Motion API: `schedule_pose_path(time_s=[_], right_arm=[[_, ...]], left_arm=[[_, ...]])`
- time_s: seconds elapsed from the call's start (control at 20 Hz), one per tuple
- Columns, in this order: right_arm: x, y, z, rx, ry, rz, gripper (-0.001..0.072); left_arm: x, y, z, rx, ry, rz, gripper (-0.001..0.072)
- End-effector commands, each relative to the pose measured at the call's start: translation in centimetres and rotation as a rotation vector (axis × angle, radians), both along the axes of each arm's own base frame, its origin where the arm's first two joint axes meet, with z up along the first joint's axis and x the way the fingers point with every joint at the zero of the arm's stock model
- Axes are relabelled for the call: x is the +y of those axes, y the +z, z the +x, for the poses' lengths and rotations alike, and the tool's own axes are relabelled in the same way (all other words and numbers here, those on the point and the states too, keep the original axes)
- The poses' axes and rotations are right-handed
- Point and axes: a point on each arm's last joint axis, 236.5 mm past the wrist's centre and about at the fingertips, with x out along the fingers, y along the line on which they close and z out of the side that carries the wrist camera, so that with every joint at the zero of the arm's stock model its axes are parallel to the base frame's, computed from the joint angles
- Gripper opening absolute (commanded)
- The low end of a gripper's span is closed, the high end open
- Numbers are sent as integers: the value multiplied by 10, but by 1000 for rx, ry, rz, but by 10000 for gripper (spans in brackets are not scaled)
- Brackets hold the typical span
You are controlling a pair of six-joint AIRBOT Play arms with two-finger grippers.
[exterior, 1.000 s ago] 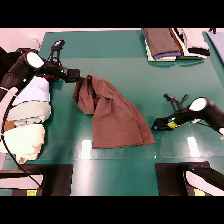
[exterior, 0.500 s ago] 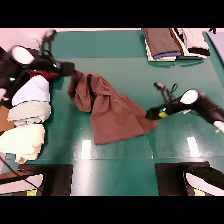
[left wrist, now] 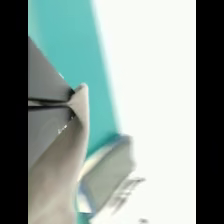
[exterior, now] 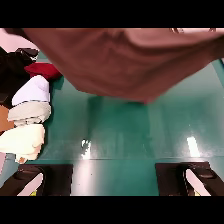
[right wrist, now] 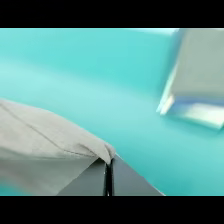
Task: Fold the shirts.
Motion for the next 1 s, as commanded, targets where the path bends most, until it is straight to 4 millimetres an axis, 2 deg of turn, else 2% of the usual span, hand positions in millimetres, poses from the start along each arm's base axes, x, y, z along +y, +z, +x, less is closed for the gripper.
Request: schedule_pose_path(time_s=[0.0, 0.1, 0.2, 0.25, 0.35, 0.45, 0.5, 0.55, 0.6, 0.65, 0.75, 0.85, 0.95], right_arm=[[-20, 84, -55, -219, -111, -49, 16], [-29, 105, -64, -261, -158, -72, 16], [-37, 114, -63, -245, -184, -96, 16], [-40, 115, -59, -222, -186, -107, 15], [-43, 111, -41, -164, -166, -108, 15], [-48, 89, -8, -74, -135, -78, 16], [-52, 67, 13, -8, -122, -60, 15], [-54, 36, 37, 84, -99, -39, 15], [-53, 0, 58, 184, -74, -24, 16], [-51, -44, 79, 305, -51, -17, 15], [-46, -132, 112, 519, -25, -28, 15], [-47, -208, 140, 669, -40, -59, 16], [-40, -258, 163, 741, -29, -66, 17]], left_arm=[[8, 74, -99, -248, 14, -9, 21], [9, 86, -115, -288, 13, -10, 21], [9, 85, -114, -284, 13, -11, 21], [7, 79, -104, -256, 11, -8, 21], [3, 54, -69, -153, 2, 12, 21], [-4, 4, -15, 35, -19, 37, 21], [-7, -30, 16, 151, -31, 45, 21], [-10, -65, 44, 260, -38, 51, 22], [-12, -106, 74, 376, -45, 59, 22], [-15, -151, 100, 494, -53, 65, 22], [-17, -244, 140, 714, -59, 65, 22], [-17, -327, 169, 880, -50, 59, 22], [-12, -394, 193, 991, -24, 65, 25]])
